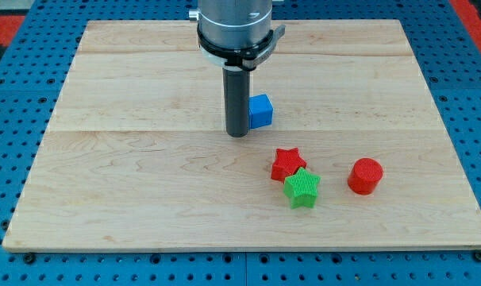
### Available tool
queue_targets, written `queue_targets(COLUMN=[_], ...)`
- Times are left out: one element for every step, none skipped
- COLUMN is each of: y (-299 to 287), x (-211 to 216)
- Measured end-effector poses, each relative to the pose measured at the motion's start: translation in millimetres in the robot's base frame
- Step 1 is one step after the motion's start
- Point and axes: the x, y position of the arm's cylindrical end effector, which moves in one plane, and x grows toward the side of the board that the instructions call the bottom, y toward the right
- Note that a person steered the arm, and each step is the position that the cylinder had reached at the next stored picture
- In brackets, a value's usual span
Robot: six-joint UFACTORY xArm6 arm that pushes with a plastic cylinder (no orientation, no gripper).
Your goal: Push the green circle at the top of the blue blocks
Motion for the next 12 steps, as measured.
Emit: queue_targets(y=[0, -1, -8, -5, 34, 62, 81, 82, 85, 87, 87, 98], x=[-2, -2, 11, 25, 25, 23, 23, 22, 20, 19, 19, -35])
